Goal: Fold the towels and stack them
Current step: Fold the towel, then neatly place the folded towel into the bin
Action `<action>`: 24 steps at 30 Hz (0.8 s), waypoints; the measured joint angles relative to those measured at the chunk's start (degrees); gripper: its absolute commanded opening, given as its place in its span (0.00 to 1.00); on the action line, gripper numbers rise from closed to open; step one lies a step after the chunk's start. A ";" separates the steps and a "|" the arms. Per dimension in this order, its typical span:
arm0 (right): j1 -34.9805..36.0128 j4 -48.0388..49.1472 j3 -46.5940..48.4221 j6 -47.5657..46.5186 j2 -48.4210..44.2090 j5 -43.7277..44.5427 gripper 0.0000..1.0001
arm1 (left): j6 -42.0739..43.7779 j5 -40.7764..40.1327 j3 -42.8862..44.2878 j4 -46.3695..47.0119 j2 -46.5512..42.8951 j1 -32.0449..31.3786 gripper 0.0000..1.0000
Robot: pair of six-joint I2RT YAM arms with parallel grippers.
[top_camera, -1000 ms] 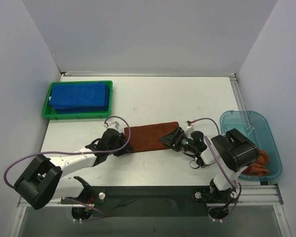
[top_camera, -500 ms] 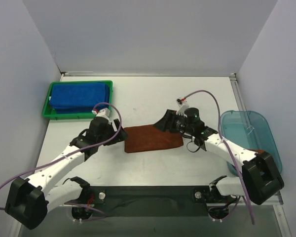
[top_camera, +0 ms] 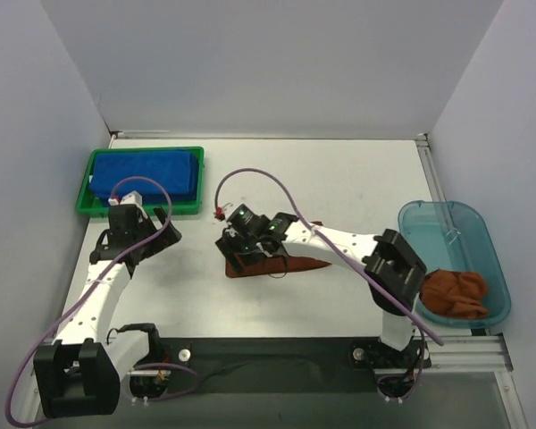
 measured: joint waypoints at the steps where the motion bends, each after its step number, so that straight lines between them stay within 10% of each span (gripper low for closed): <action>1: 1.01 -1.38 1.57 -0.70 2.08 0.85 0.66 | 0.39 0.13 -0.35 0.00 0.00 0.44 0.97; 18: 7.76 -7.72 15.80 -7.08 19.52 10.40 0.53 | 2.01 5.01 -1.18 -0.61 0.98 2.03 0.97; 24: 7.78 -7.52 15.61 -7.26 19.89 12.94 0.13 | 2.01 5.38 -1.25 -0.61 1.09 2.29 0.97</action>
